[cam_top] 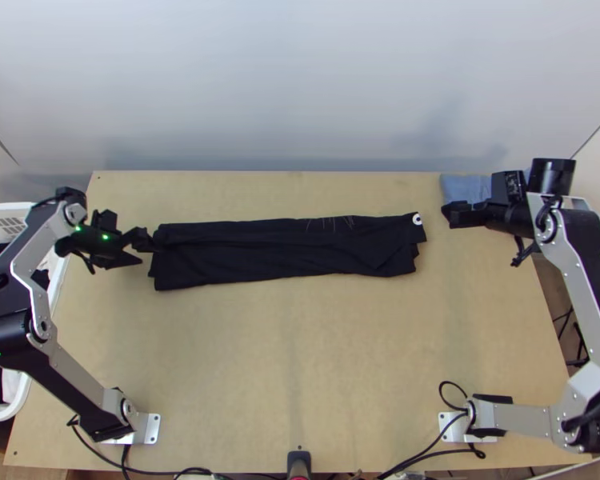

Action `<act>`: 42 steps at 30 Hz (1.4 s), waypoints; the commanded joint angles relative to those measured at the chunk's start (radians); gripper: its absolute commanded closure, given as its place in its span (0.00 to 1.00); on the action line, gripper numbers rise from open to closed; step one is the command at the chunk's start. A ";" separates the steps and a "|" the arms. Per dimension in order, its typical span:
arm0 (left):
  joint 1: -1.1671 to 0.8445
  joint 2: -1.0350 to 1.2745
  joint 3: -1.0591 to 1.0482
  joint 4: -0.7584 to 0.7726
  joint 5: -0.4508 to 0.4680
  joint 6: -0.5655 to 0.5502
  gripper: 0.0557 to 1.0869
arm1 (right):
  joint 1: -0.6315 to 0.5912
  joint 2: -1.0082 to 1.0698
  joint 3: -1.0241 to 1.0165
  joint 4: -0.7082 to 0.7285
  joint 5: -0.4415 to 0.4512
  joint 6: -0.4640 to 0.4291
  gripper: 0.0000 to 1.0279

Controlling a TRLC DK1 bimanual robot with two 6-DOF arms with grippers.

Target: Fold the t-shirt

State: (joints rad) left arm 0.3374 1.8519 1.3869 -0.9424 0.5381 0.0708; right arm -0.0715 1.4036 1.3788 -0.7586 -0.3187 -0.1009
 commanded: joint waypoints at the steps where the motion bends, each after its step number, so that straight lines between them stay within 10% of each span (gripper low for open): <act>1: -0.029 0.024 -0.066 0.106 0.043 -0.043 0.05 | 0.007 -0.054 0.052 -0.074 0.000 0.003 0.03; 20: -0.101 0.112 0.012 0.126 0.040 -0.014 0.12 | 0.016 -0.104 0.048 -0.128 0.000 0.040 0.03; 22: -0.103 0.127 0.015 0.126 0.040 -0.016 0.30 | 0.016 -0.103 0.046 -0.130 0.000 0.040 0.03; 24: -0.115 0.138 0.020 0.120 0.040 -0.016 0.84 | 0.016 -0.103 0.045 -0.131 0.000 0.040 0.04; 42: -0.086 0.102 0.201 -0.058 0.034 -0.039 0.90 | 0.024 -0.118 -0.003 -0.143 0.000 0.040 0.04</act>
State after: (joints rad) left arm 0.2420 1.9682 1.4780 -0.9104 0.5835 0.0383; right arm -0.0471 1.2957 1.4059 -0.9001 -0.3195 -0.0624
